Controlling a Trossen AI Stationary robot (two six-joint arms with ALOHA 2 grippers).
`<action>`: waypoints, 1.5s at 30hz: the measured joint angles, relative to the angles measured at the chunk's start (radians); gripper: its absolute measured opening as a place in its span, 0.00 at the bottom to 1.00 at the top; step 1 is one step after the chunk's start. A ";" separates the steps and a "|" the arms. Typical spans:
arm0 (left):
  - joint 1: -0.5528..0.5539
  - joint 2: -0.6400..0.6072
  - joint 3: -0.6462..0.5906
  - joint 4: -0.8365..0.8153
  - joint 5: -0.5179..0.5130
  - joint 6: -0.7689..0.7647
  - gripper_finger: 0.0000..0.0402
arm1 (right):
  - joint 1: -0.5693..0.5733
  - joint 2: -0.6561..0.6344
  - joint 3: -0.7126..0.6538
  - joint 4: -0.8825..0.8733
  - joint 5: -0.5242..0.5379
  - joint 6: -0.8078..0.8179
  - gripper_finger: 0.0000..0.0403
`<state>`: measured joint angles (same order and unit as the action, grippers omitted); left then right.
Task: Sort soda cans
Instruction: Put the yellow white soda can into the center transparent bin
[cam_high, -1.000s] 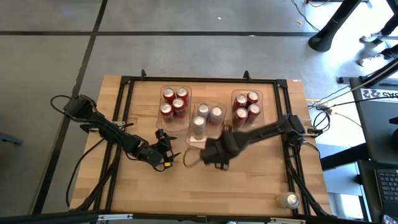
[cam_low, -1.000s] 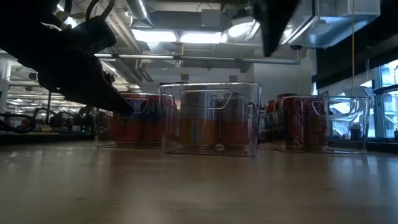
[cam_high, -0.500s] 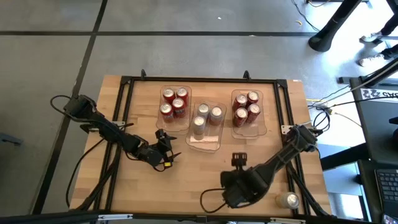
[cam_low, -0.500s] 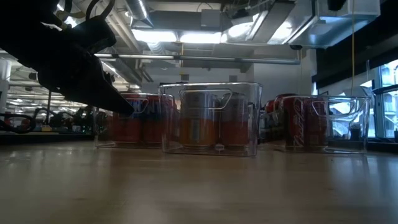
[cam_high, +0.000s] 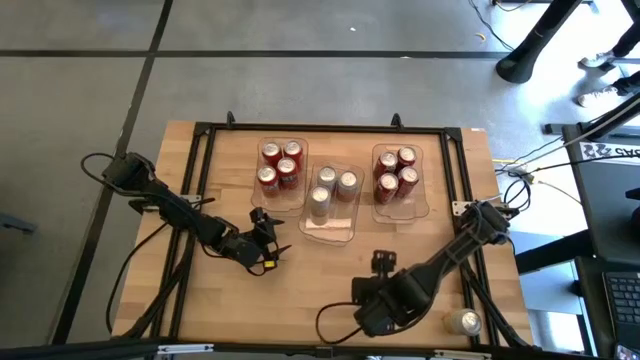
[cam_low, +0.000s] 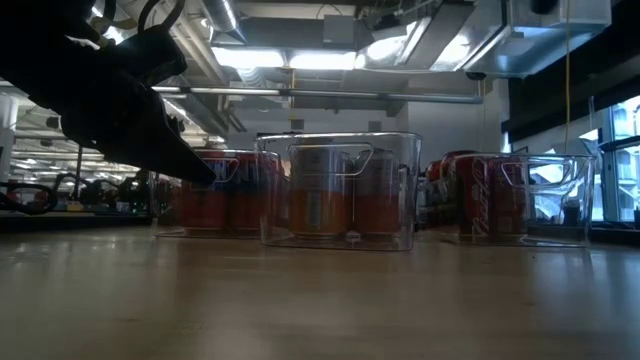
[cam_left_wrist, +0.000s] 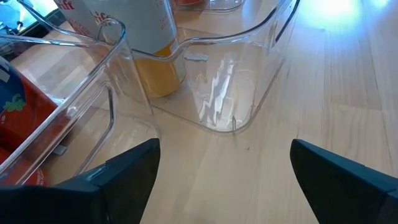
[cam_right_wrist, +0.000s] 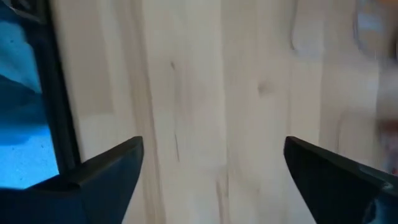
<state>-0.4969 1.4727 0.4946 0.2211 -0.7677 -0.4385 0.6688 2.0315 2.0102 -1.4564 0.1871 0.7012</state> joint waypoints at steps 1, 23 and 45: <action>0.000 0.000 0.000 0.000 0.000 0.000 0.86 | 0.004 0.000 0.000 -0.030 -0.012 0.027 0.97; 0.001 0.000 0.000 0.000 0.000 0.000 0.86 | 0.237 0.000 -0.055 0.093 -0.201 0.270 0.91; 0.007 0.000 0.000 0.017 -0.001 0.061 0.86 | 0.405 -0.058 -0.170 -0.115 -0.490 0.496 0.92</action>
<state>-0.4899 1.4727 0.4950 0.2380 -0.7689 -0.3779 1.0735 1.9731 1.8398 -1.5717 -0.3026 1.1973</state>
